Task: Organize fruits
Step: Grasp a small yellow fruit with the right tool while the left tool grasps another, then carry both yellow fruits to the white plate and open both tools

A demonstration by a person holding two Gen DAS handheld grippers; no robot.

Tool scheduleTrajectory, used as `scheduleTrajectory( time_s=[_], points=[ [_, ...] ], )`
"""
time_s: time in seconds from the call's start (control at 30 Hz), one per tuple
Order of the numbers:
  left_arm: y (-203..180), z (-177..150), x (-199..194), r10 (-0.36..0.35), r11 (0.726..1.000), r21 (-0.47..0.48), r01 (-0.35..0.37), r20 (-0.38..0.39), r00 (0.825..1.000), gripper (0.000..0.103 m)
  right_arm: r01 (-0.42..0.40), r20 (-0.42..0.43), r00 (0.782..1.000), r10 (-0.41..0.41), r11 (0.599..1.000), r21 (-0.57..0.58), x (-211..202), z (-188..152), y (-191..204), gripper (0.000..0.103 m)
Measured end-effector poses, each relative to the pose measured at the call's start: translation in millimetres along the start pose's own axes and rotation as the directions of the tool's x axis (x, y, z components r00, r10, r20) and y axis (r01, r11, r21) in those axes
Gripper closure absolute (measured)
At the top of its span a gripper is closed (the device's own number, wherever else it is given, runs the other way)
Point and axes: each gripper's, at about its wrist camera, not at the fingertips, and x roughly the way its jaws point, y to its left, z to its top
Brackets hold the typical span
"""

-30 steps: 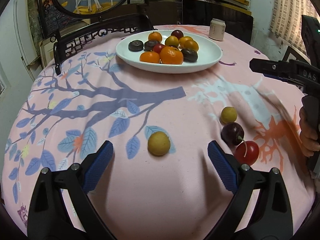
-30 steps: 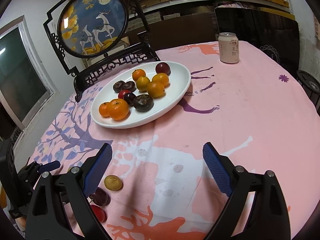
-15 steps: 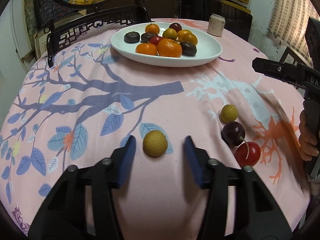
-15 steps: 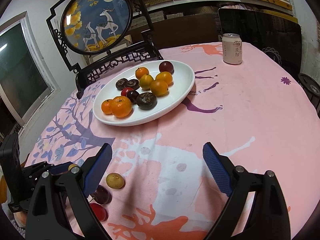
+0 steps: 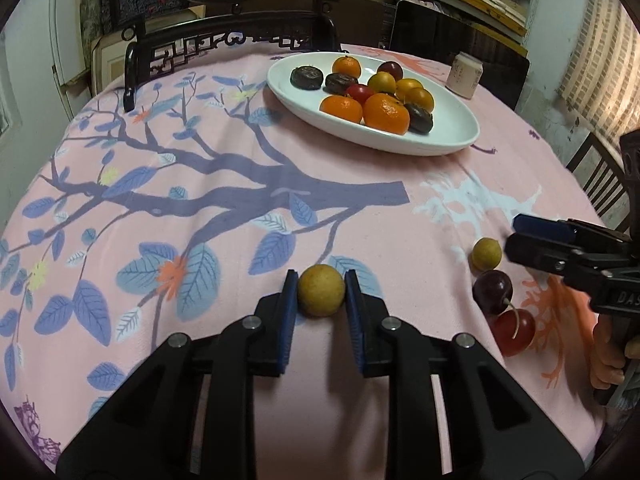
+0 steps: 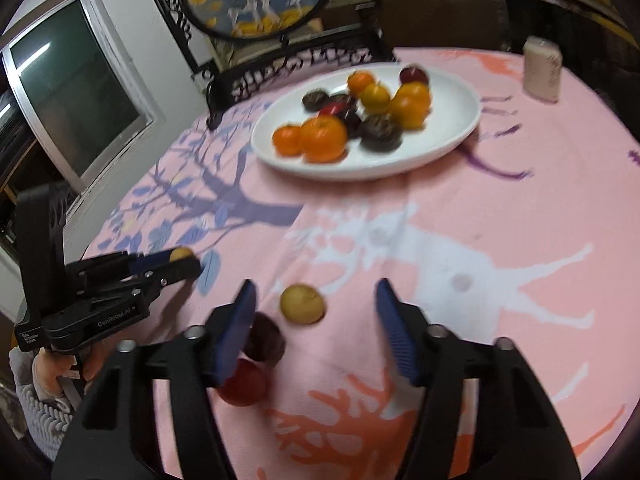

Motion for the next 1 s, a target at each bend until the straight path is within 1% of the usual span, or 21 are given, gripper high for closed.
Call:
scheduleTrajectory(
  time_s=[0.03,0.1,0.2,0.27,0.33,0.4,0.43,0.5,0.53,0.6,0.67,0.8,0.9,1.0],
  points=[
    [-2,0,1,0.009,1.0,0.01,-0.009,-0.002,1.0,0.079,-0.014,-0.01,1.0,0.014,1.0,0.014,2,0,-1,0.048],
    [-3,0,1,0.014,1.0,0.018,-0.013,-0.002,1.0,0.079,-0.032,-0.022,0.999,0.033,0.999,0.04,5,-1,-4,0.055],
    [-4,-1,2,0.017,1.0,0.022,-0.017,-0.002,1.0,0.079,-0.052,-0.049,0.997,0.056,0.996,0.079,13,-1,-8,0.058],
    [-5,-1,2,0.022,0.999,0.029,-0.022,-0.003,1.0,0.079,-0.056,-0.045,0.997,0.06,0.994,0.09,14,-1,-9,0.059],
    [-6,-1,3,0.031,0.999,0.038,-0.031,-0.003,1.0,0.079,-0.052,-0.042,0.998,0.056,0.994,0.094,14,-1,-8,0.064],
    [-8,-1,3,0.037,0.998,0.044,-0.037,-0.002,0.999,0.079,-0.065,-0.048,0.996,0.069,0.995,0.079,16,-2,-3,0.076],
    [-8,-1,3,0.039,0.998,0.046,-0.039,-0.001,0.999,0.079,-0.061,-0.05,0.997,0.064,0.996,0.061,17,-3,0,0.076],
    [-9,-1,3,0.041,0.998,0.048,-0.04,-0.002,0.999,0.079,-0.017,-0.04,0.999,0.017,1.0,0.0,16,-4,10,0.076],
    [-9,-1,4,0.042,0.998,0.05,-0.042,-0.001,0.999,0.079,-0.016,-0.039,0.999,0.016,1.0,-0.002,16,-4,10,0.076],
    [-10,-1,4,0.044,0.998,0.054,-0.044,0.0,0.999,0.079,-0.034,-0.04,0.999,0.035,0.999,0.026,16,-4,5,0.077],
    [-9,-1,3,0.037,0.998,0.051,-0.037,0.003,0.999,0.079,-0.01,-0.021,1.0,0.011,0.999,0.038,12,-3,0,0.077],
    [-7,6,-2,-0.017,0.999,0.028,0.016,0.02,1.0,0.079,0.011,0.03,0.999,-0.013,0.997,0.072,0,1,-11,0.077],
    [-6,29,-12,-0.025,1.0,0.012,0.024,0.072,0.997,0.079,0.023,0.064,0.997,-0.029,0.995,0.093,-7,6,-18,0.077],
    [-5,70,-13,-0.011,1.0,0.014,0.009,0.104,0.995,0.079,0.025,0.102,0.994,-0.038,0.992,0.123,-16,25,-29,0.077]
  ],
)
